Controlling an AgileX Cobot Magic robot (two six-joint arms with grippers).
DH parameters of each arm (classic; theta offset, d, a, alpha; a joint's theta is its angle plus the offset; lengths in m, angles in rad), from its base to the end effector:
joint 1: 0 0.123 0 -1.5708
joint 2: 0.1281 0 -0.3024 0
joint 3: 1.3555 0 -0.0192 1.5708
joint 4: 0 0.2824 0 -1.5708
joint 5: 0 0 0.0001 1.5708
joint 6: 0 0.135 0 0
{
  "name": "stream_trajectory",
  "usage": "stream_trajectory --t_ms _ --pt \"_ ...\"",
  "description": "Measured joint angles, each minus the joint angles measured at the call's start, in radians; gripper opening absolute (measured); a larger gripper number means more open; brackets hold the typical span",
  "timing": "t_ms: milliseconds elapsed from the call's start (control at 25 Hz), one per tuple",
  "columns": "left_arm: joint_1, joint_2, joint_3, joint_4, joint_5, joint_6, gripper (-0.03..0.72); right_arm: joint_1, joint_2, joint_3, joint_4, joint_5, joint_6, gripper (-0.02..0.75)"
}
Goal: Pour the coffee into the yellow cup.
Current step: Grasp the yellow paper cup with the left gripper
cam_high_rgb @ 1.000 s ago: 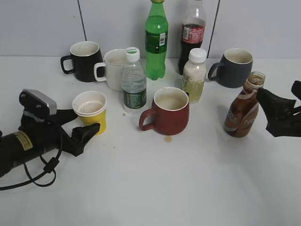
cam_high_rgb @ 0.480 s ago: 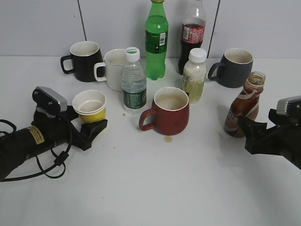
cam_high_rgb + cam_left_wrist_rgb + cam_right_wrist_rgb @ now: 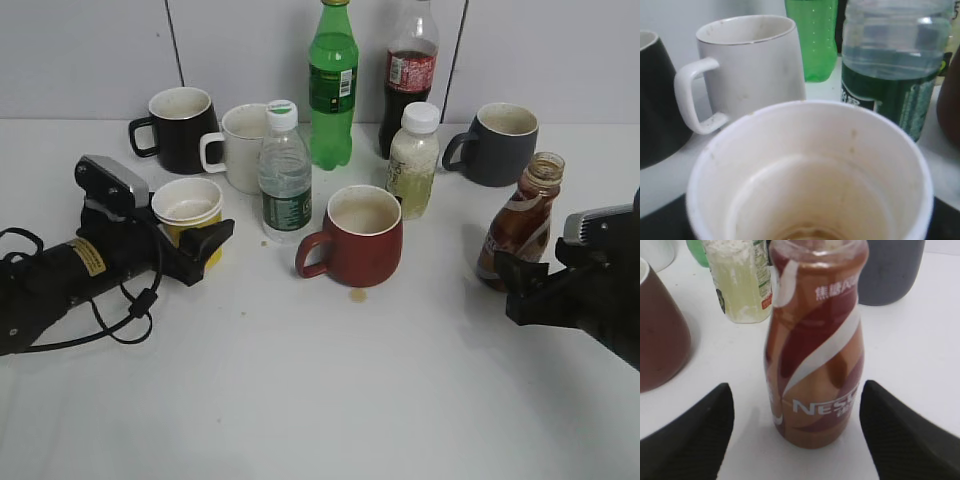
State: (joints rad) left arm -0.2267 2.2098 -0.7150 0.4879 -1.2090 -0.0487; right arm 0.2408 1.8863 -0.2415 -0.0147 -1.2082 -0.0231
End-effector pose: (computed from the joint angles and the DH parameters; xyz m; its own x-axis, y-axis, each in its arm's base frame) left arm 0.3692 -0.1459 0.0361 -0.1467 0.1598 -0.9762 0.6429 0.7654 0.0287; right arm 0.2710 0.0685 0.0677 -0.3253 -0.1090 -0.9393 -0.2603 0.9653 -0.0219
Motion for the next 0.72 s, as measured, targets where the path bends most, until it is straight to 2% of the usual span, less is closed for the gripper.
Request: stream_trajectory --t_ms 240,720 --pt "0.000 0.009 -0.019 0.000 0.018 -0.049 0.589 0.000 0.001 0.000 0.008 -0.001 0.000 0.586" --pt "0.000 0.062 -0.067 0.023 0.023 -0.053 0.587 0.000 0.001 0.000 0.015 -0.001 0.000 0.587"
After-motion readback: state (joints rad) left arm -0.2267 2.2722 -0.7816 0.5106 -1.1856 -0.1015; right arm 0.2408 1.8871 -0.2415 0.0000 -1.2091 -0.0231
